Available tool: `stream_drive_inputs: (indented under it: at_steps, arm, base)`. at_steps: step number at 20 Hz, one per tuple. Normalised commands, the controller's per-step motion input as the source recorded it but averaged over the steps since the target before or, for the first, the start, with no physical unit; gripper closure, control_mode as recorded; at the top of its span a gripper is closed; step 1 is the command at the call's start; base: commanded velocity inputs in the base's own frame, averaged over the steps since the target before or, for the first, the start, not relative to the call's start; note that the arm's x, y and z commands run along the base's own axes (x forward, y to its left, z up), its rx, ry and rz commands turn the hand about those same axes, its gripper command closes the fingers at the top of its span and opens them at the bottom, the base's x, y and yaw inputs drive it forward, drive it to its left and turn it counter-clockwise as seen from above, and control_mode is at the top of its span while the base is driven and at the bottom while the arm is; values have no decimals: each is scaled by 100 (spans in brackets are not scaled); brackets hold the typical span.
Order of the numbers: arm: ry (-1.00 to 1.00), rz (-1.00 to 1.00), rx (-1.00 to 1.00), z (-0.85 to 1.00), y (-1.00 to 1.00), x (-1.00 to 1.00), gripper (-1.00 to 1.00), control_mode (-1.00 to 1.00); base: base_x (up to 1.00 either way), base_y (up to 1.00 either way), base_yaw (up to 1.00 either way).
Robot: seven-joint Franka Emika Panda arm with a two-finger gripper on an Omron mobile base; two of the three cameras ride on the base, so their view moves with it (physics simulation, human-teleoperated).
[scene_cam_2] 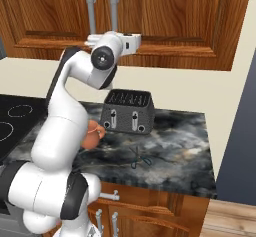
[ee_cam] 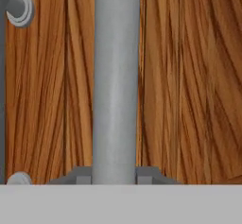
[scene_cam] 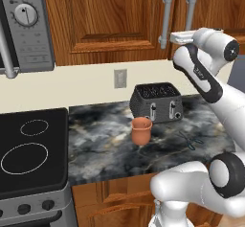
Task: Pick the pan from the cabinet and place it on the stove. Then turn on the stove burner for the pan.
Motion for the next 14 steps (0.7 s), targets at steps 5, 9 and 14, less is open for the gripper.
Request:
stream_drive_inputs:
  at_steps: [5, 9, 14]
  arm:
    - [6, 11, -5, 0, -50, -43, 100, -100]
    - [1, 8, -1, -4, -62, -67, 100, -100]
    - [0, 4, 0, -9, -66, -82, 100, -100]
  base:
    - [0, 0, 0]
    - [0, 0, 0]
    - [0, 0, 0]
